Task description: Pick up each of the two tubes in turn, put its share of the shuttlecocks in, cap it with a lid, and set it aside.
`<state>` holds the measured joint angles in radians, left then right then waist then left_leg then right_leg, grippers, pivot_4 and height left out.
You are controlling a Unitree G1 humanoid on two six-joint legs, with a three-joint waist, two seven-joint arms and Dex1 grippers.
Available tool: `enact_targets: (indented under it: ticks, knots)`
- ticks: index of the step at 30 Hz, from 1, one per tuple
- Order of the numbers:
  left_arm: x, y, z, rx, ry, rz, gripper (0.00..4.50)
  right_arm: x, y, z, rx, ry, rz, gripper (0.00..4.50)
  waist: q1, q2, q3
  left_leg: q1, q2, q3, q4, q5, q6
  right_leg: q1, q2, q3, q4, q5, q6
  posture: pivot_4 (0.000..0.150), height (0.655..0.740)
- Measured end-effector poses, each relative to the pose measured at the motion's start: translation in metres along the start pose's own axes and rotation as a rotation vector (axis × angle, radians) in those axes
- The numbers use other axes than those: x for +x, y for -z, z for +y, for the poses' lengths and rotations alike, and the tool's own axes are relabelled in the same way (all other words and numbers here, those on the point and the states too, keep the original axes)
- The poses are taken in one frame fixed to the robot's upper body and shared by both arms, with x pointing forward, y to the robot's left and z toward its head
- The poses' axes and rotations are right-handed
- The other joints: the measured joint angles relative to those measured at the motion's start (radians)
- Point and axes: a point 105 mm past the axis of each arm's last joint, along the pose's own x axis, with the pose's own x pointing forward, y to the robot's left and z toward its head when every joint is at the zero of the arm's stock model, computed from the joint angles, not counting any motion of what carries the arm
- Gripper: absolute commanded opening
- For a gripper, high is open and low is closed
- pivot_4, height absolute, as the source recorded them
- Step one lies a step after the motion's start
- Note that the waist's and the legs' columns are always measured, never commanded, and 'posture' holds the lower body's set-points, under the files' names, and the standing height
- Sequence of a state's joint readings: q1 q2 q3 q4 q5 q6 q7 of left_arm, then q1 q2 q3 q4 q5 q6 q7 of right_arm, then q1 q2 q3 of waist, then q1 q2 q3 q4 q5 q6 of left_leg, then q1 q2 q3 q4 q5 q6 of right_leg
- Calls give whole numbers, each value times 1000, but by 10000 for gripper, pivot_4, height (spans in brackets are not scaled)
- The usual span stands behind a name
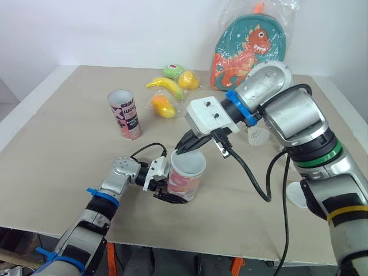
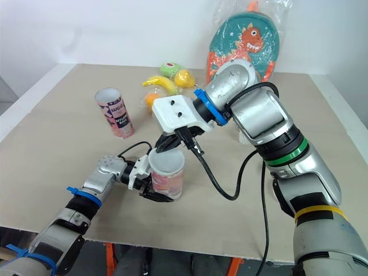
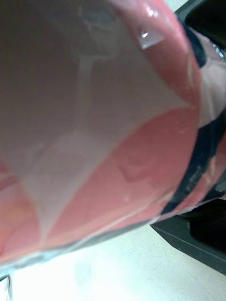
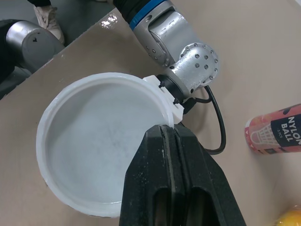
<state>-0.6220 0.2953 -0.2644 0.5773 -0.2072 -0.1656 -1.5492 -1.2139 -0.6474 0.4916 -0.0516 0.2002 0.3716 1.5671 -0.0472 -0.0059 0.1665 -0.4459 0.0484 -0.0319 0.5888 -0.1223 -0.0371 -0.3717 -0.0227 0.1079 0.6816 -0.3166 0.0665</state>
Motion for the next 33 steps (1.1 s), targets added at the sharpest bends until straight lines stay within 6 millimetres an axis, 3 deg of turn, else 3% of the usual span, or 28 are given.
enact_targets:
  ticks: [33]
  knots:
    - [0, 1, 0, -9, 3, 2, 30439, -7, -4, 5, -38, 38, 26, 393, 1, -1, 1, 0, 0, 0, -1, 0, 0, 0, 0, 0, 0, -1, 0, 1500, 7400]
